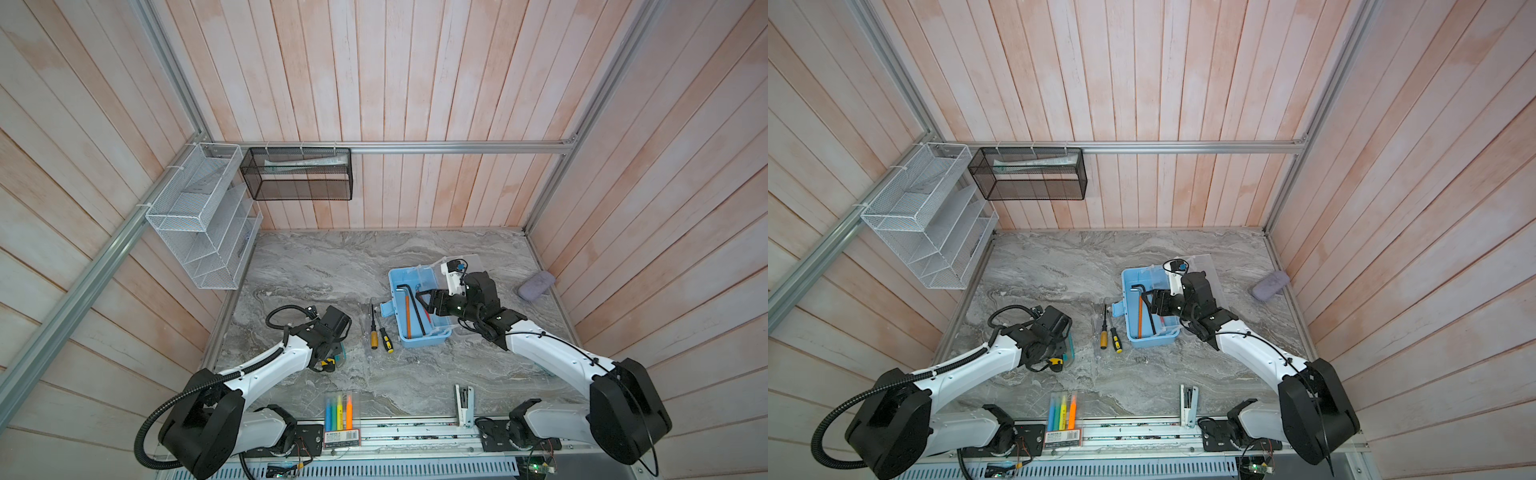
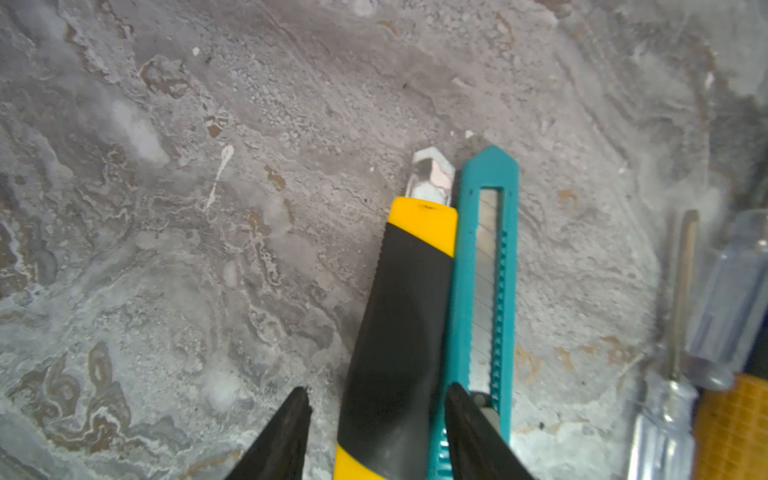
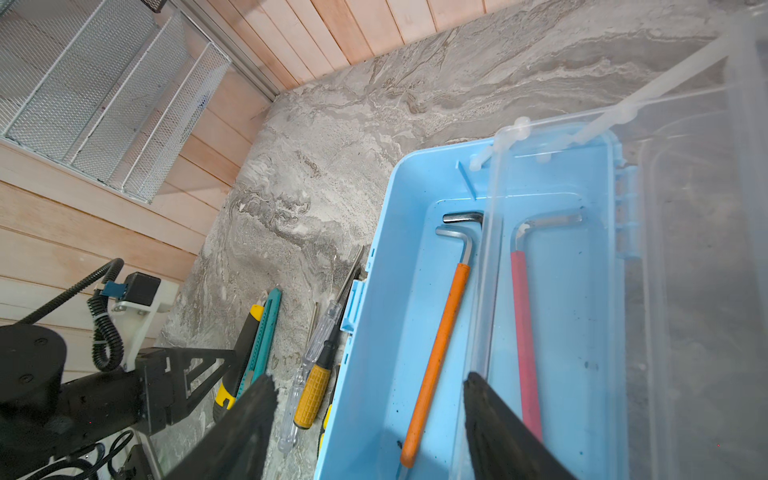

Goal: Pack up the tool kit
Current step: 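Move the left gripper back over the yellow-and-black utility knife, then lower the left gripper and close it on the yellow-and-black utility knife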

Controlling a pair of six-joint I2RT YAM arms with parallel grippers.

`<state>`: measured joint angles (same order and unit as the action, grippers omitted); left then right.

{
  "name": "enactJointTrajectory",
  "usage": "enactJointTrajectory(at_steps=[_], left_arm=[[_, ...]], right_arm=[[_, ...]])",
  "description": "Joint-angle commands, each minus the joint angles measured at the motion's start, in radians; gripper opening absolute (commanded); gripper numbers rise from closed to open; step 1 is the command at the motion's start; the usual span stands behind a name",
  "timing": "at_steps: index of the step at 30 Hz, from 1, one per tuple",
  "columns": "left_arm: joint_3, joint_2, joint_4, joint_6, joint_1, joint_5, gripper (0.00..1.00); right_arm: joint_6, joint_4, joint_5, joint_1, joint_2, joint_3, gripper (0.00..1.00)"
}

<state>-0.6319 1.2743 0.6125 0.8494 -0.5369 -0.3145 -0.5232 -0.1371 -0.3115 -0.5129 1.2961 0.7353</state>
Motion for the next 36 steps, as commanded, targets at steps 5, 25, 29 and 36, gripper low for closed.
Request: enactJointTrajectory(at_steps=[5,25,29,36], left_arm=[[0.015,0.048,-0.098,-0.041,0.031,0.016,0.53],[0.028,0.063,-0.068,-0.046,0.029,0.035,0.52],[0.020,0.083,-0.057,-0.041,0.029,0.029,0.52],[0.014,0.112,-0.076,-0.046,0.029,0.034,0.49]], right_arm=[[0.011,-0.001,0.014,-0.005,-0.011,0.021,0.72],[-0.001,-0.022,0.017,-0.004,0.000,0.001,0.72],[-0.002,-0.024,0.017,-0.004,0.000,-0.004,0.72],[-0.002,-0.026,0.023,0.000,0.000,-0.007,0.72]])
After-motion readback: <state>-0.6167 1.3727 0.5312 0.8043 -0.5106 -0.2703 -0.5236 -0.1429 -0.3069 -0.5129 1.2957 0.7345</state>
